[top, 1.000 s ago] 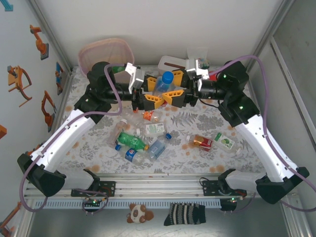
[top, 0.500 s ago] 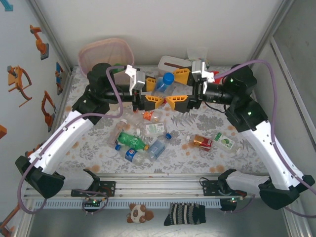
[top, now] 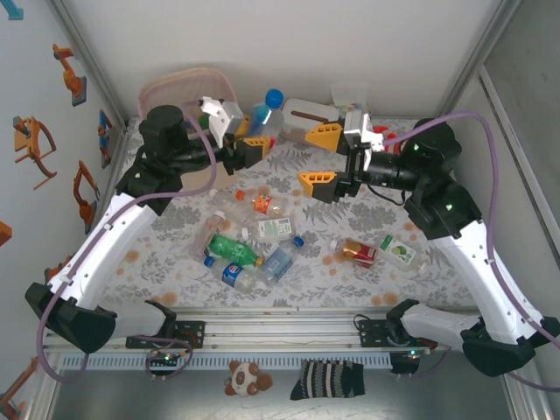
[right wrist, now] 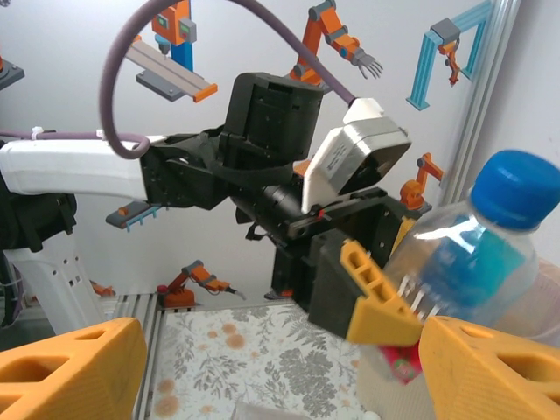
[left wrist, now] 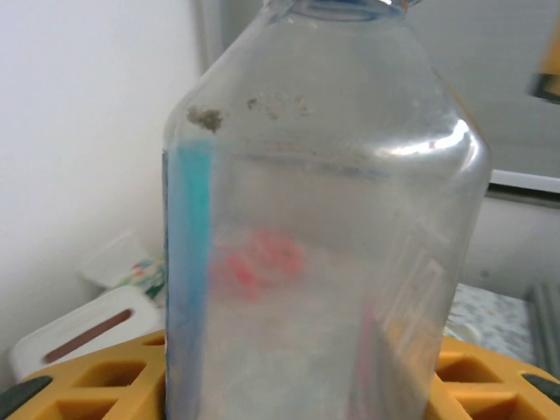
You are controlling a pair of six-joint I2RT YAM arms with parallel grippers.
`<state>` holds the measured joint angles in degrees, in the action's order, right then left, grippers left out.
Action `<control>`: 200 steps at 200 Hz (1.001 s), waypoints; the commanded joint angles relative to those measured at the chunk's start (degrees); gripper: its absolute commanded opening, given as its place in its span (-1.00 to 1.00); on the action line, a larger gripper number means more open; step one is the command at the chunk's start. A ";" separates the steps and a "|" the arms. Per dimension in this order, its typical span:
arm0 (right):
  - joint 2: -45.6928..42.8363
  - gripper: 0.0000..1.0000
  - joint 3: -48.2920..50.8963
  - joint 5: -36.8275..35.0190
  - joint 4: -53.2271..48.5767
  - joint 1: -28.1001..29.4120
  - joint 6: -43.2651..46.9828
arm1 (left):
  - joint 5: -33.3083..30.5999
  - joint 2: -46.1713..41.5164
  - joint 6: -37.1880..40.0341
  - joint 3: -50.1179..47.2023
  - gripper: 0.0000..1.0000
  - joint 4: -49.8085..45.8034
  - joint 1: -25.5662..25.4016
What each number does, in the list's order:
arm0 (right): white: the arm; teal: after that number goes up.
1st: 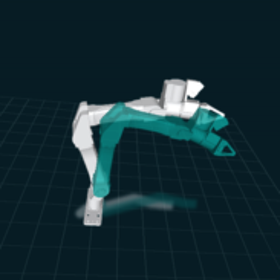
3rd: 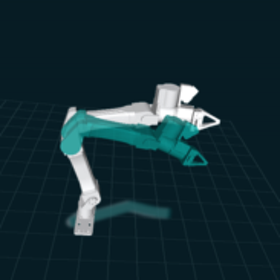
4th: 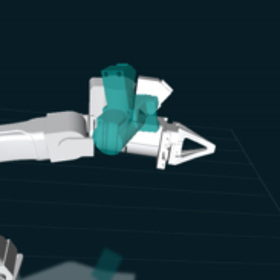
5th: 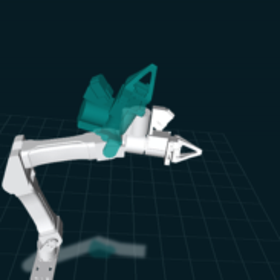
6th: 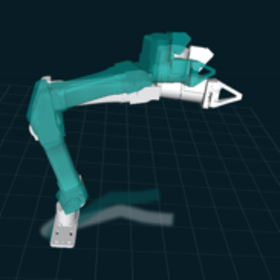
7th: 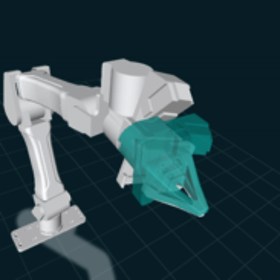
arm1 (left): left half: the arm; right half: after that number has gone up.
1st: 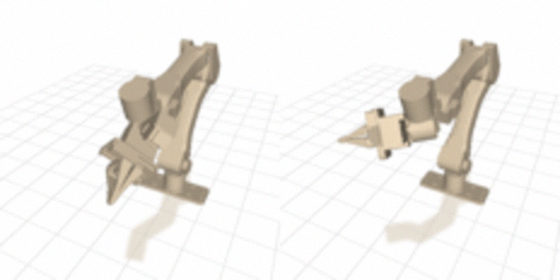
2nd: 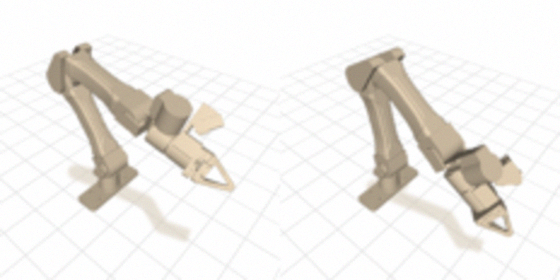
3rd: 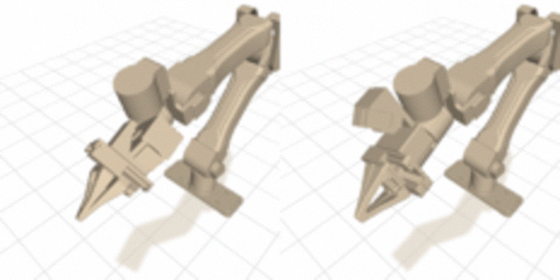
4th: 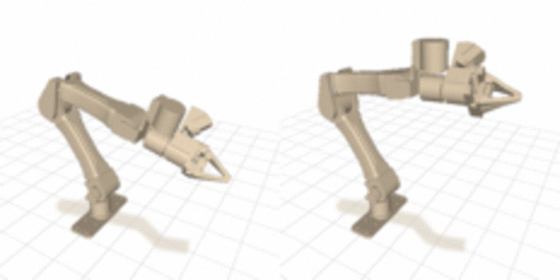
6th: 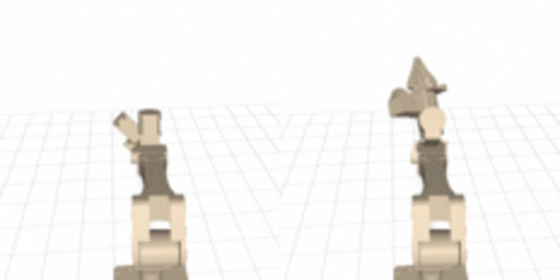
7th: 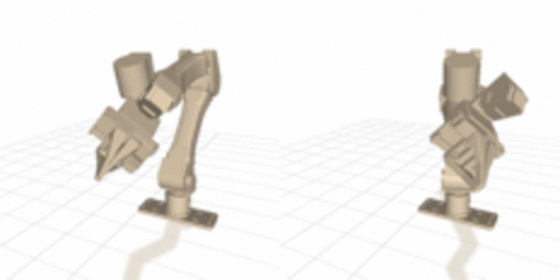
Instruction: Put the plastic bottles in the bin
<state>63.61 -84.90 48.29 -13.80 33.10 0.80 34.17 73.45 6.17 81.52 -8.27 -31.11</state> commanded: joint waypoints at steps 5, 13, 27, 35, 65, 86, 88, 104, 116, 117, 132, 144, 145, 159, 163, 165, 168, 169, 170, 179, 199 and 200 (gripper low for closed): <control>-0.68 0.60 0.53 -0.66 -0.69 0.39 1.39 | -8.85 0.13 -2.19 3.10 0.00 -0.79 1.72; -0.71 0.60 0.59 -0.57 -0.79 0.38 1.39 | -10.86 0.74 -2.49 4.07 -0.01 -1.73 2.29; -0.85 0.60 0.83 -0.57 -0.79 0.39 1.33 | -14.80 1.96 -3.92 5.13 -0.02 -2.17 3.28; -0.95 0.60 0.95 -0.59 -0.79 0.38 1.31 | -17.21 2.72 -5.93 5.69 -0.04 -1.78 3.95; -1.23 0.60 1.06 -0.84 -0.69 0.39 1.14 | -24.53 8.03 -20.29 10.64 -0.11 -4.55 8.54; -1.64 0.60 1.15 -1.33 -0.94 0.46 1.05 | -26.41 12.27 -26.23 14.21 -0.12 -7.32 10.74; -1.69 0.60 1.14 -1.33 -0.96 0.42 1.05 | -26.63 12.53 -26.39 14.31 -0.11 -7.29 10.79; -2.12 0.59 1.45 -1.70 -1.38 0.41 1.13 | -31.03 13.99 -29.25 13.84 -0.12 -4.76 10.85; -2.52 0.59 1.83 -2.04 -1.40 0.46 1.05 | -37.31 15.07 -33.48 13.56 -0.11 -3.21 10.81; -2.57 0.59 1.88 -2.05 -1.40 0.38 1.05 | -37.76 15.24 -33.89 13.61 -0.11 -3.22 10.81; -3.05 0.59 2.26 -2.44 -1.40 0.42 1.00 | -43.94 17.98 -37.76 16.59 -0.13 -5.60 10.98; -3.32 0.59 2.46 -2.67 -1.49 0.47 0.96 | -48.23 20.99 -40.94 20.98 -0.15 -10.10 10.90; -3.32 0.59 2.46 -2.67 -1.49 0.47 0.96 | -48.59 21.41 -41.22 21.46 -0.15 -10.54 10.90; -3.50 0.58 2.64 -2.90 -1.66 0.47 0.92 | -52.44 25.73 -44.19 27.55 -0.15 -16.37 10.92; -3.56 0.58 2.70 -2.93 -1.67 0.47 0.96 | -53.57 26.96 -45.31 29.16 -0.15 -17.93 10.90; -3.58 0.58 2.72 -2.98 -1.67 0.41 0.96 | -54.16 27.50 -45.88 30.09 -0.16 -18.65 10.90; -3.63 0.58 2.72 -2.95 -1.74 0.46 0.96 | -54.96 28.43 -46.66 31.36 -0.16 -19.87 10.90; -3.65 0.58 2.73 -2.94 -1.75 0.47 0.96 | -55.25 28.73 -46.89 31.57 -0.16 -20.30 10.90; -3.62 0.58 2.73 -2.94 -1.75 0.47 0.96 | -55.52 29.01 -47.14 32.11 -0.16 -20.69 10.90; -3.59 0.58 2.77 -3.04 -1.91 0.47 1.02 | -57.66 31.57 -49.50 35.89 -0.18 -24.31 10.90; -3.59 0.58 2.64 -3.53 -2.57 0.47 1.13 | -61.94 37.07 -54.66 44.02 -0.20 -32.23 10.90; -3.59 0.58 2.64 -3.59 -2.60 0.47 1.13 | -62.07 37.31 -54.85 44.45 -0.20 -32.63 10.94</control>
<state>60.86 -82.48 45.71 -16.08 33.17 1.34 -18.79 106.43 -39.22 117.97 -28.60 -20.25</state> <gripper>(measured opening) 0.791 0.434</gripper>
